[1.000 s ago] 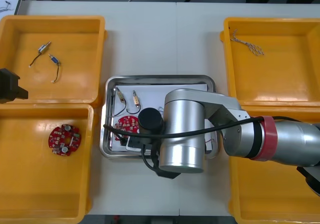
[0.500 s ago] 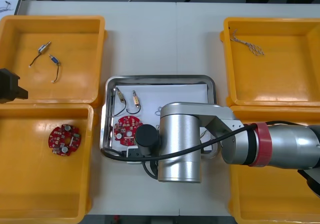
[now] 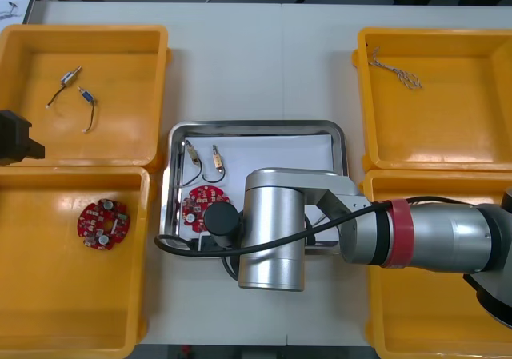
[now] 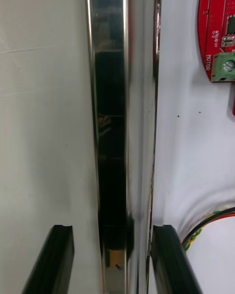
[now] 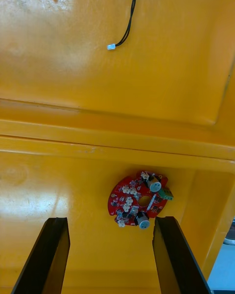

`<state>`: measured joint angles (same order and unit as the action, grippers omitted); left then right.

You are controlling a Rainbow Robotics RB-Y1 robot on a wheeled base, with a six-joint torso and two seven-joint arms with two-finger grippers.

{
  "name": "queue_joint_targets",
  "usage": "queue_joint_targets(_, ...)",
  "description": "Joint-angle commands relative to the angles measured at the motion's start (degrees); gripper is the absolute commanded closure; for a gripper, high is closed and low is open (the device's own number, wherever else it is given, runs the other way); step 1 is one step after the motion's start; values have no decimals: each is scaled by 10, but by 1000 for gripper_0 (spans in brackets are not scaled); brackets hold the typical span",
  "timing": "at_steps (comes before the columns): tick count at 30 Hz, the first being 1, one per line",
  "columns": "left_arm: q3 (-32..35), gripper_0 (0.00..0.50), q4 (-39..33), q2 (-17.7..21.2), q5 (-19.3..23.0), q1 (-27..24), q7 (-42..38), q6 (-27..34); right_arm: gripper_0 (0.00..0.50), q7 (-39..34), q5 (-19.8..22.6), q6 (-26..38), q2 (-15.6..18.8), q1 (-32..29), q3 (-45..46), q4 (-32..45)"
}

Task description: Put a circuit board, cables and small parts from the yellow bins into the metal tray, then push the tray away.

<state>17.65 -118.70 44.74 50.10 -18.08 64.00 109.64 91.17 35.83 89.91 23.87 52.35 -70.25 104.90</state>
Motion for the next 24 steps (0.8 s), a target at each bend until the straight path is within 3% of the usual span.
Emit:
queue_joint_targets(1, 9, 0, -20, 27, -5, 11, 39, 4, 392, 16, -8, -6, -15, 19, -9, 4)
queue_joint_targets(4, 9, 0, -20, 27, -5, 11, 39, 4, 499, 17, -12, -6, -11, 20, -9, 6)
queue_joint_targets(24, 9, 0, -20, 27, -5, 11, 39, 4, 500, 32, -46, -17, 45, 54, -9, 40)
